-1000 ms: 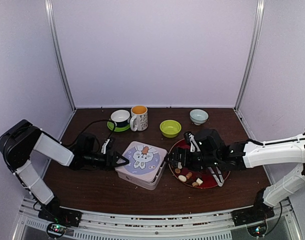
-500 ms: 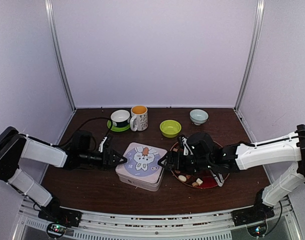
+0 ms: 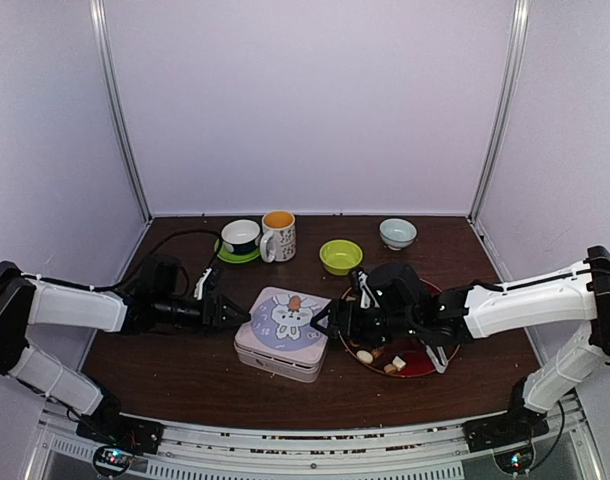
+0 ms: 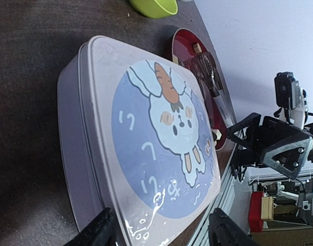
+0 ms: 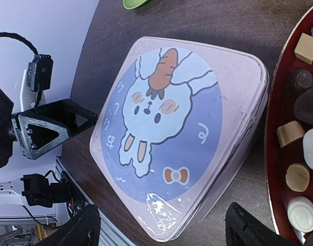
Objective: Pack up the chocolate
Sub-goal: Pick up the box lid from the packing box.
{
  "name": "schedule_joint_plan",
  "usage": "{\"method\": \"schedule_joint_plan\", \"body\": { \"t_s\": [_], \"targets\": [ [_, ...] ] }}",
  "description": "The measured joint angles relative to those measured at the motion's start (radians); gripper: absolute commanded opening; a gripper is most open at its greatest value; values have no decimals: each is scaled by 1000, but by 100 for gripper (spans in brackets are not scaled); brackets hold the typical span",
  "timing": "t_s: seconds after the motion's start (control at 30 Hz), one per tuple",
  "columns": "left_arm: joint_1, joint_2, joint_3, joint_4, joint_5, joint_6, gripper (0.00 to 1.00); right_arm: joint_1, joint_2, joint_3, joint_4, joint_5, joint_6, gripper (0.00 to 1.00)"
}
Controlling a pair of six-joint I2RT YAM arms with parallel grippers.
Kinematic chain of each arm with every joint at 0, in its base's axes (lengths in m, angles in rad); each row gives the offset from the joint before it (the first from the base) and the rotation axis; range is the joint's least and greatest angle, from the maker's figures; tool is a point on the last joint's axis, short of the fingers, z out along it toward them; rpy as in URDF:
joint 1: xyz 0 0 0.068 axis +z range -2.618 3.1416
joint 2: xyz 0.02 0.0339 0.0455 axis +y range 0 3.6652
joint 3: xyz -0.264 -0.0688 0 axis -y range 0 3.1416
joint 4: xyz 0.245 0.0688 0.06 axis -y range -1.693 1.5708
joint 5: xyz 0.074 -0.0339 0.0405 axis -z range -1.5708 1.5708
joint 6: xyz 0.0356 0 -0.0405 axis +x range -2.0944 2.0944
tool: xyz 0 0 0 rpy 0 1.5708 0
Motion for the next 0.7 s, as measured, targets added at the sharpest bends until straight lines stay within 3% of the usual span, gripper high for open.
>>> {"method": "schedule_joint_plan", "body": {
  "t_s": [0.2, 0.33, 0.7],
  "targets": [
    [0, -8, 14, -72, -23, 23, 65, 5, 61, 0, 21, 0, 48, 73],
    [0, -8, 16, -111, -32, 35, 65, 14, 99, 0, 50, -6, 76, 56],
    [0, 50, 47, -160, -39, 68, 65, 26, 151, -3, 171, -54, 145, 51]
  ]
}}
